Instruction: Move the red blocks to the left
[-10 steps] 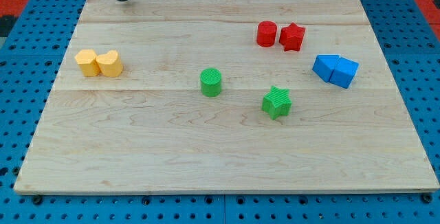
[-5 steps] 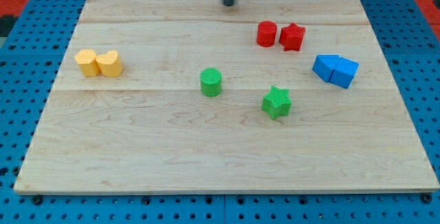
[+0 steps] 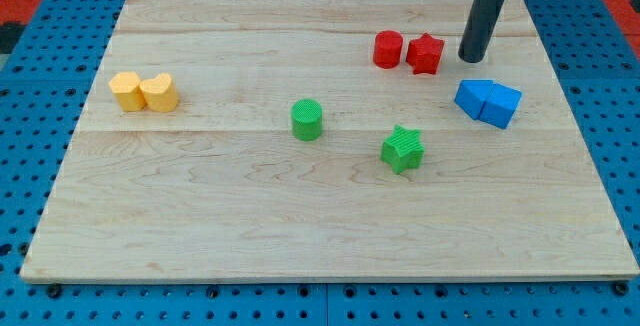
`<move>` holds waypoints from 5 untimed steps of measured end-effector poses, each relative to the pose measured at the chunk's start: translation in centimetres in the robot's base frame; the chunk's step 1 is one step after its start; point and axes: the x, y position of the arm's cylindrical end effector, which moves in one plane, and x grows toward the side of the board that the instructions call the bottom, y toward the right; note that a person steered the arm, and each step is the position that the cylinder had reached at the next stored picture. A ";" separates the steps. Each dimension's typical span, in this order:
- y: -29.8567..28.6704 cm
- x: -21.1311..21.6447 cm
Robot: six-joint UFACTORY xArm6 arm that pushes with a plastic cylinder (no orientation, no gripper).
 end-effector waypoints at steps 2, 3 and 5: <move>-14.5 -0.3; -15.2 -0.9; -15.4 -0.9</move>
